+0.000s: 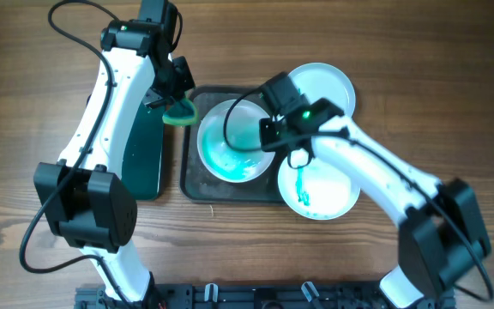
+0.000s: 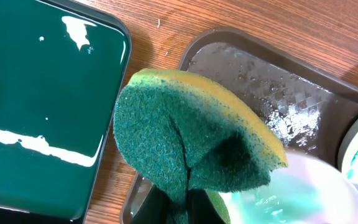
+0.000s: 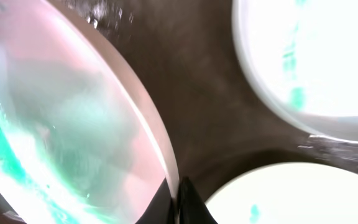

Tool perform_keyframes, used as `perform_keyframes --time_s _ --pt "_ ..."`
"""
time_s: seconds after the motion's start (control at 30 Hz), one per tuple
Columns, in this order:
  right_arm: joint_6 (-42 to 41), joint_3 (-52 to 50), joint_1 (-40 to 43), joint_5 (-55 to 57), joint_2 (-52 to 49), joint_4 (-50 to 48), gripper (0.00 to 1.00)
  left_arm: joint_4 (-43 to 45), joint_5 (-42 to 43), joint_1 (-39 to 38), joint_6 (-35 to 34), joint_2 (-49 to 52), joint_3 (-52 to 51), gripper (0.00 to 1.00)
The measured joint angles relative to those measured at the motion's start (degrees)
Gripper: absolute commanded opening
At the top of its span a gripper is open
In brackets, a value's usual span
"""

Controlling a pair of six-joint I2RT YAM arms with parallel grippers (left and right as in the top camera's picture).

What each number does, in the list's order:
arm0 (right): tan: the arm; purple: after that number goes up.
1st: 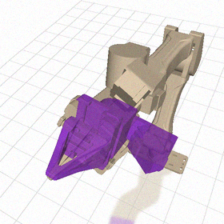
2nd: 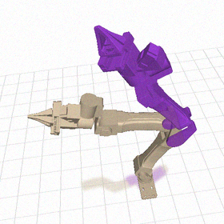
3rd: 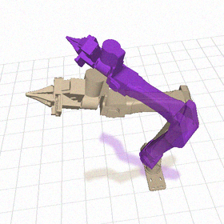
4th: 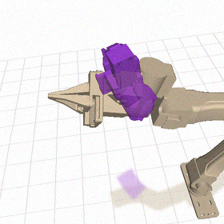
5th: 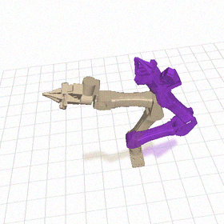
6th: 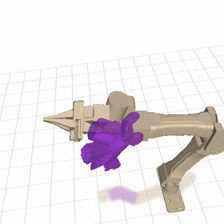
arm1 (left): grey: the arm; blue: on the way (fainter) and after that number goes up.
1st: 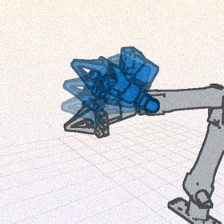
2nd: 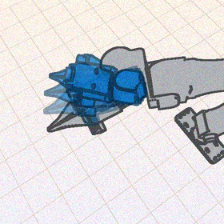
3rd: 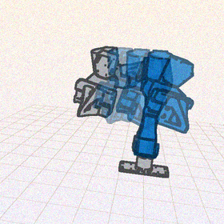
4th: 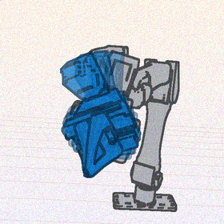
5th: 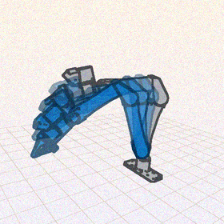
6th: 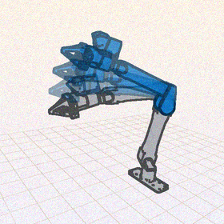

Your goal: Clean dirty plates on tray and stack at the side

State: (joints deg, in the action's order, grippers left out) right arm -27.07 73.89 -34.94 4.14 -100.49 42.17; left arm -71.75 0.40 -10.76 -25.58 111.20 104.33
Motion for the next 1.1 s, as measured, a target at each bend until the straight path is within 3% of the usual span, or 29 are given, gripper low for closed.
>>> perform_keyframes --time_s 0.13,0.43,0.53,0.63,0.83,0.97,1.0,1.1 --pt "-0.3 0.0 -6.6 16.2 5.2 2.6 0.04 0.0 0.2 0.0 0.0 0.0 0.0 0.04" --pt "-0.3 0.0 -18.8 57.8 5.5 4.5 0.04 0.0 0.2 0.0 0.0 0.0 0.0 0.04" --pt "3.6 0.0 -24.5 73.9 5.5 -0.1 0.04 -0.1 0.2 0.0 0.0 0.0 0.0 0.04" --pt "8.8 -0.2 -25.4 78.5 5.5 -5.7 0.04 0.0 0.2 0.0 0.0 0.0 0.0 0.04" --pt "10.1 -0.3 -24.0 72.3 5.5 -6.5 0.04 0.0 0.2 0.0 0.0 0.0 0.0 0.04" --pt "2.2 -1.7 -17.2 52.1 5.6 -4.8 0.04 -0.1 0.2 0.0 0.0 0.0 0.0 0.04" --pt "-2.8 -2.0 -13.2 41.7 5.6 -4.4 0.04 0.0 0.2 0.0 0.0 0.0 0.0 0.04" --pt "-9.7 -2.1 -6.7 24.4 4.2 -5.1 0.04 0.0 0.2 0.0 0.0 0.0 0.0 0.04"
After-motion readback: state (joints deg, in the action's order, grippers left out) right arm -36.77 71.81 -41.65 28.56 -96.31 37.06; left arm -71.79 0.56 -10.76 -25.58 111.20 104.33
